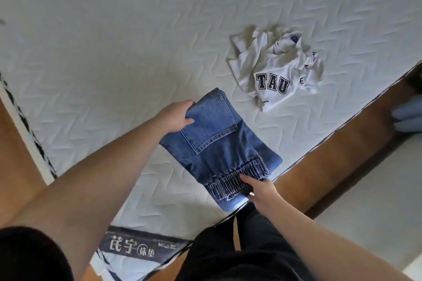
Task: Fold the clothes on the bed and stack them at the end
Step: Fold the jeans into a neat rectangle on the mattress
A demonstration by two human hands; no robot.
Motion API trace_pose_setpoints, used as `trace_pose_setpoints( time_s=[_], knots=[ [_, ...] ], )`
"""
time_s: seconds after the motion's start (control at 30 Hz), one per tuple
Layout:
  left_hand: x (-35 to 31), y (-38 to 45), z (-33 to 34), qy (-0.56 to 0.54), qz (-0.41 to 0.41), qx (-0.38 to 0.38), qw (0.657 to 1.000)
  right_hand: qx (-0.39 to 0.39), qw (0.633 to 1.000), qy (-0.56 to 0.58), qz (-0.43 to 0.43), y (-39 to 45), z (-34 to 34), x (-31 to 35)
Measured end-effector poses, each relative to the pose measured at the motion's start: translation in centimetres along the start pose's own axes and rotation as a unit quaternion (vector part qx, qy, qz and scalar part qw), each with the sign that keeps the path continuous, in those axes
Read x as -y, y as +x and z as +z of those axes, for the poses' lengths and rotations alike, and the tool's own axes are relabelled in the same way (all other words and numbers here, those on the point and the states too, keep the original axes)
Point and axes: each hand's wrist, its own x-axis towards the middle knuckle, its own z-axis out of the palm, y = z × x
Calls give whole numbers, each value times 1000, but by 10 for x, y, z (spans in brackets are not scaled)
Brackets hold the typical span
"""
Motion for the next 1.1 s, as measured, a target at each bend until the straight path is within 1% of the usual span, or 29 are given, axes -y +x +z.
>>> trace_pose_setpoints(
  time_s=[0.17,0.33,0.4,0.43,0.5,0.53,0.57,0.63,0.7,0.77,0.83,0.87,0.9,0.93,0.97,1.0,1.03,1.07,1.1],
  knots=[
    [17,29,14,3,-20,14,1000,32,998,-10,54,39,3,-1],
    [42,72,27,-3,-23,41,999,65,995,-23,76,80,9,-5],
    [52,89,36,-9,-23,44,999,52,995,-43,78,98,10,-10],
    [56,96,42,-5,-29,38,999,36,994,-74,77,105,10,-13],
    [64,107,55,21,-60,28,998,-15,983,-167,81,116,7,-12],
    [66,111,62,25,-75,37,996,-52,972,-211,84,119,3,-7],
    [67,113,67,17,-85,48,995,-84,961,-252,73,120,-1,-1],
    [66,112,78,-17,-94,46,994,-120,939,-323,6,120,-12,12],
    [61,103,88,-53,-100,-13,993,-138,909,-382,-91,119,-18,24],
    [53,84,105,-92,-98,-118,984,-140,871,-432,-188,119,-15,36],
    [44,59,130,-137,-123,-225,957,-114,825,-493,-251,124,-5,48],
    [40,47,145,-160,-160,-265,937,-86,806,-526,-257,129,2,54],
    [37,35,162,-189,-217,-295,911,-55,789,-562,-244,134,9,59],
    [34,26,180,-228,-288,-310,877,-30,773,-594,-220,141,16,64],
    [31,19,197,-281,-362,-307,834,-18,757,-623,-197,148,22,68],
    [27,13,213,-345,-424,-286,787,-19,741,-646,-181,155,27,70],
    [23,8,229,-407,-462,-252,747,-28,726,-665,-176,160,30,71],
    [19,3,243,-457,-473,-214,722,-42,708,-682,-176,164,31,72],
    [15,-1,256,-488,-466,-186,714,-60,687,-701,-180,167,32,71]
  ],
)
